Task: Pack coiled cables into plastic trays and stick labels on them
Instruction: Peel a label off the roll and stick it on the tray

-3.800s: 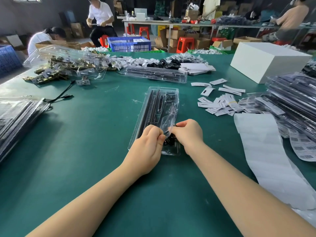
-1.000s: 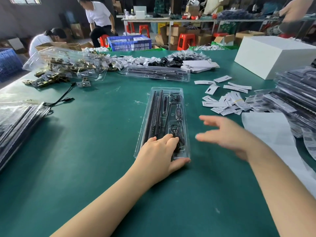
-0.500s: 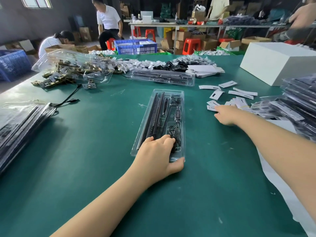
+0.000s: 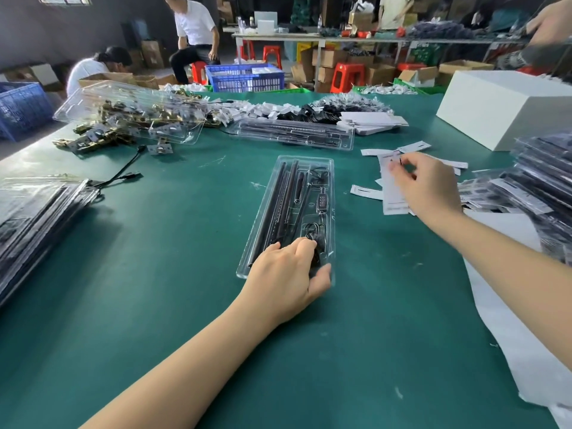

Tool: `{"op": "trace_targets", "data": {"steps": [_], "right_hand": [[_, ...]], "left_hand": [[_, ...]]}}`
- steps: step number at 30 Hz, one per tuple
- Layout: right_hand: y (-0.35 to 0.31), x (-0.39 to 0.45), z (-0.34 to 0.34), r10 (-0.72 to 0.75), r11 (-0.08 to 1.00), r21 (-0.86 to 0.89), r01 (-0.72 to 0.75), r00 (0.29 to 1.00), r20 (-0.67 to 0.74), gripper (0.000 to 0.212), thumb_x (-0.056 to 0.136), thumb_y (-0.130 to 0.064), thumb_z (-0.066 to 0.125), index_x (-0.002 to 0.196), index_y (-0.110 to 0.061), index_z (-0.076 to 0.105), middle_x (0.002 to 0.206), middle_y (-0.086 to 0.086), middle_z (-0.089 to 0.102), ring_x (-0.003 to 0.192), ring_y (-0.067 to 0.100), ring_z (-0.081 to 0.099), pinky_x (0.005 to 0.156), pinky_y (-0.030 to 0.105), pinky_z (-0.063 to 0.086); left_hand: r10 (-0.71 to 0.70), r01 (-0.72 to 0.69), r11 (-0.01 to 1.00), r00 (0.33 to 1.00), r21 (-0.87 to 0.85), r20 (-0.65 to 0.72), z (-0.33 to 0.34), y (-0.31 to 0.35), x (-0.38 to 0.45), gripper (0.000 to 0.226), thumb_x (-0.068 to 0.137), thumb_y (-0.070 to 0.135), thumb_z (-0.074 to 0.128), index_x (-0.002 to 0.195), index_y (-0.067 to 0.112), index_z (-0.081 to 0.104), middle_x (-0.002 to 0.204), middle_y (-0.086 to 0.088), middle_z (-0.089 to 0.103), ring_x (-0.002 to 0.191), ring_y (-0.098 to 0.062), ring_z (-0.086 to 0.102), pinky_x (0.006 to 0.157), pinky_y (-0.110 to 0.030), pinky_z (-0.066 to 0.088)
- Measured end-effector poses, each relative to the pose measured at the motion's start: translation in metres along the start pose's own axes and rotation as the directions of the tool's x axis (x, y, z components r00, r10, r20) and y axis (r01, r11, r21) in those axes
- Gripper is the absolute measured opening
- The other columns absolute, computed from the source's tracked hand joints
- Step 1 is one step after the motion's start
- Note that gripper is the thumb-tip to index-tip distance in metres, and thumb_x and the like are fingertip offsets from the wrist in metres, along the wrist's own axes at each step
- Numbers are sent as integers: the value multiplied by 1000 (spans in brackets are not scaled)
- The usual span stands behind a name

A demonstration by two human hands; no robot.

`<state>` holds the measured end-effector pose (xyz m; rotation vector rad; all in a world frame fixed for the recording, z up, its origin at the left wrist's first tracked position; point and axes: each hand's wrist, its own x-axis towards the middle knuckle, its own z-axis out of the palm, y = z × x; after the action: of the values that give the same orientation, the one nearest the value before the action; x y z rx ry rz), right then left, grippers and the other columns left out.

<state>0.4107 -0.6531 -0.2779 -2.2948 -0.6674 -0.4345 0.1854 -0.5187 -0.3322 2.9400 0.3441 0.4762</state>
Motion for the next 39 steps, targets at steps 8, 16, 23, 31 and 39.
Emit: {"op": "trace_targets", "data": {"steps": [8, 16, 23, 31, 39], "right_hand": [[-33, -65, -7, 315, 457, 558, -693, 713, 627, 14, 96, -16, 59, 83, -18, 61, 72, 0, 68, 56, 14, 65, 45, 25, 52], [-25, -76, -5, 364, 36, 792, -609, 746, 557, 11, 96, -9, 56, 90, -18, 58, 89, 7, 72, 70, 18, 73, 57, 23, 58], [-21, -76, -5, 249, -48, 819, -572, 787, 564, 15, 98, -15, 51, 97, -16, 65, 93, 6, 74, 83, 16, 72, 66, 22, 58], [-17, -82, 4, 253, 269, 825, -497, 863, 437, 56, 86, 12, 59, 128, -24, 51, 101, 3, 69, 84, 14, 70, 72, 32, 60], [-14, -75, 4, 331, 269, 762, -589, 800, 501, 20, 87, -6, 67, 78, -23, 62, 75, -4, 63, 57, 7, 55, 53, 19, 47]], "left_hand": [[1, -1, 999, 1000, -34, -15, 4, 0, -1, 71, 83, 56, 13, 108, 8, 58, 106, -2, 67, 93, -31, 61, 100, -33, 36], [-5, 3, 999, 999, -35, -45, 7, 1, 0, 64, 85, 52, 23, 101, 5, 63, 98, -5, 69, 84, -33, 63, 92, -36, 44], [-3, 3, 1000, 999, -17, -48, 7, 1, 0, 62, 85, 50, 24, 101, 4, 63, 98, -5, 69, 82, -32, 64, 92, -37, 45], [-13, 13, 1000, 999, -10, -38, 5, 3, -1, 64, 84, 51, 22, 102, 5, 63, 100, -4, 68, 83, -32, 63, 91, -36, 44], [-30, 29, 1000, 998, -11, -57, 4, 5, -1, 62, 84, 49, 26, 99, 4, 66, 96, -6, 70, 80, -32, 65, 92, -36, 47]]}}
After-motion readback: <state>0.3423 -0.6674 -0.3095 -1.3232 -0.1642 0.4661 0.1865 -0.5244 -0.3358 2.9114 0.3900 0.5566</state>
